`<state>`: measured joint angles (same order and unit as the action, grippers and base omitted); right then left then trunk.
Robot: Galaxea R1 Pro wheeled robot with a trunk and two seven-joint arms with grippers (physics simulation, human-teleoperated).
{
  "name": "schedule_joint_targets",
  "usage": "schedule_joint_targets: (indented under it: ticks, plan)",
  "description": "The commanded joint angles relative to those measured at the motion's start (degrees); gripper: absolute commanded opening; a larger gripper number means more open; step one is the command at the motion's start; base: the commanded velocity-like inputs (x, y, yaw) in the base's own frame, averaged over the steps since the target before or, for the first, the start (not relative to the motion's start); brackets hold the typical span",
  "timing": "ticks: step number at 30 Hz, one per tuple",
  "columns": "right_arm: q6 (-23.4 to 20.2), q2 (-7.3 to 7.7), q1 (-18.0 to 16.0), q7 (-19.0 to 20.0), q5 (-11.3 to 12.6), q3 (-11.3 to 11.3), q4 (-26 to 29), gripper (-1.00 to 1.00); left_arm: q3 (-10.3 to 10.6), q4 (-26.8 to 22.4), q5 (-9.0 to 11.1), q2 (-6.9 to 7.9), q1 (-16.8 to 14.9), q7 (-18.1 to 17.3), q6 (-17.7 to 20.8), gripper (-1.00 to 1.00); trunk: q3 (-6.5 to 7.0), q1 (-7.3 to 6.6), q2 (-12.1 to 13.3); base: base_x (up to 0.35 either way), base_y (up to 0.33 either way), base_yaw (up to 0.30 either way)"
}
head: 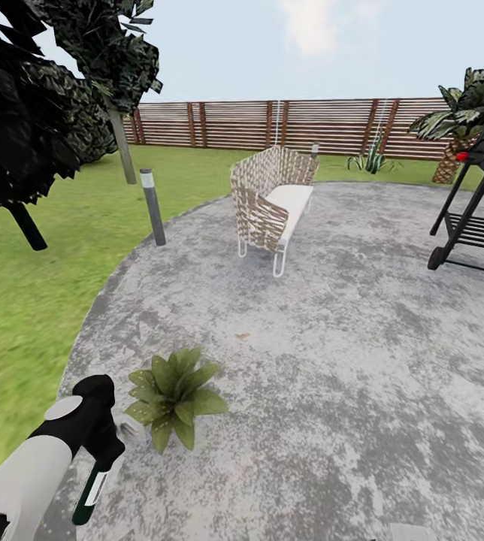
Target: Pick up the pesticide atomizer in the garden and spray insectifuge to fully cover both potted plants in the garden.
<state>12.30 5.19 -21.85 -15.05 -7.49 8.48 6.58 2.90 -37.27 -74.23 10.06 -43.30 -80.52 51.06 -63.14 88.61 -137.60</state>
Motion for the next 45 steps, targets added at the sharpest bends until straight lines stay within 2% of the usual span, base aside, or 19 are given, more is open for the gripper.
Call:
schedule_joint_targets:
  ticks: [1,14,24,30,32,41,45]
  plan:
    - [0.19,-0.06,-0.04,-0.07,-0.59,0.48,-0.07,1.00,0.25,-0.08,-0.39,0.05,-0.03,-0.60,0.61,-1.00,-0.05,-0.01,-0.02,0.000,-0.273,0.000]
    - [0.19,-0.27,-0.04,-0.07,-0.59,0.48,-0.07,1.00,-0.12,-0.08,-0.39,0.09,0.02,-0.60,0.68,-1.00,-0.05,-0.01,-0.02,0.000,-0.273,0.188]
    - [0.19,-0.27,-0.04,-0.07,-0.59,0.48,-0.07,1.00,0.16,-0.13,-0.15,0.28,-0.01,-0.72,0.78,-1.00,-0.05,-0.01,-0.02,0.054,-0.289,0.071]
    - [0.19,-0.35,-0.04,-0.07,-0.59,0.48,-0.07,1.00,0.03,-0.17,-0.13,0.07,-1.07,-0.93,0.91,-1.00,-0.05,-0.01,-0.02,0.061,-0.060,0.269]
    - [0.19,-0.36,-0.04,-0.07,-0.59,0.48,-0.07,1.00,-0.83,-0.22,-0.12,-0.10,-1.58,-0.95,1.53,-1.00,-0.05,-0.01,-0.02,0.002,-0.002,0.277]
    - [0.19,-0.35,-0.04,-0.07,-0.59,0.48,-0.07,1.00,-1.14,-0.17,-0.12,-0.08,-1.41,-0.86,2.28,-1.00,-0.05,-0.01,-0.02,0.001,-0.007,0.272]
    - [0.19,-0.17,-0.04,-0.07,-0.59,0.48,-0.07,1.00,-1.15,-0.17,-0.12,-0.08,-1.13,-0.80,2.29,-1.00,-0.05,-0.01,-0.02,0.066,-0.198,0.067]
